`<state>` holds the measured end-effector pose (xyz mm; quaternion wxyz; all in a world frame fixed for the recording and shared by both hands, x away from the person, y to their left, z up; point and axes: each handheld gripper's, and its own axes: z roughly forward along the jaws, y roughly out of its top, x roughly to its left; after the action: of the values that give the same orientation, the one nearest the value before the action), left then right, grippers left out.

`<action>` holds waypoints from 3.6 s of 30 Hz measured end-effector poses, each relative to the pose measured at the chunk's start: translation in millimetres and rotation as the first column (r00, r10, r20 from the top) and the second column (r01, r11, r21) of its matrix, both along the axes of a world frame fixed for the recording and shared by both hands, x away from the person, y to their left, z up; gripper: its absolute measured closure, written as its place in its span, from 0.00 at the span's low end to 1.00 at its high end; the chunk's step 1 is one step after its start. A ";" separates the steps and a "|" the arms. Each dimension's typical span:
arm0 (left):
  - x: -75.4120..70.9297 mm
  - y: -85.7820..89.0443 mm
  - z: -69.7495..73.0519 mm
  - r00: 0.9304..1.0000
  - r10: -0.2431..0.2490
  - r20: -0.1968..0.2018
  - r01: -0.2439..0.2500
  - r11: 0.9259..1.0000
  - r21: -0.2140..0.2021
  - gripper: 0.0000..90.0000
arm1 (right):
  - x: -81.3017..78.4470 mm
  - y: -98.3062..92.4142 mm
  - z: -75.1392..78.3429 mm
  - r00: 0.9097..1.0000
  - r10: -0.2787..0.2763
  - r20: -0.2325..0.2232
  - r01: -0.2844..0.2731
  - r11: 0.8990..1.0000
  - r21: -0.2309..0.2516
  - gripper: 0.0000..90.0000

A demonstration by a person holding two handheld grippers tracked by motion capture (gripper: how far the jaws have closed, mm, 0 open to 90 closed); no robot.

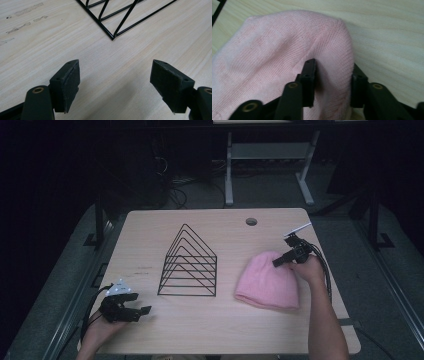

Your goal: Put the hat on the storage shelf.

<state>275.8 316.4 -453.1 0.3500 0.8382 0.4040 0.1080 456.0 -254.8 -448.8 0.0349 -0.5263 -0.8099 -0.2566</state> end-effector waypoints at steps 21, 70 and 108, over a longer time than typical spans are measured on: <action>-0.1 -2.1 -1.4 1.000 -0.007 -0.004 0.007 1.000 0.011 0.27 | -21.1 0.2 33.3 0.993 0.093 0.069 -0.103 0.983 0.150 0.83; 16.4 3.4 59.4 0.991 -0.133 0.001 0.132 0.990 -0.039 0.27 | -78.7 23.9 195.6 0.889 0.257 0.379 -0.311 0.947 0.088 0.83; 41.9 -57.8 175.3 0.924 -0.375 0.069 0.378 0.925 -0.030 0.27 | -74.0 102.5 305.3 0.784 0.370 0.499 -0.455 0.889 0.054 0.83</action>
<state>317.8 258.6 -277.8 0.3947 0.8887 0.2266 0.0562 382.0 -152.4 -143.6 -0.0642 -0.2514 -0.8636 -0.4322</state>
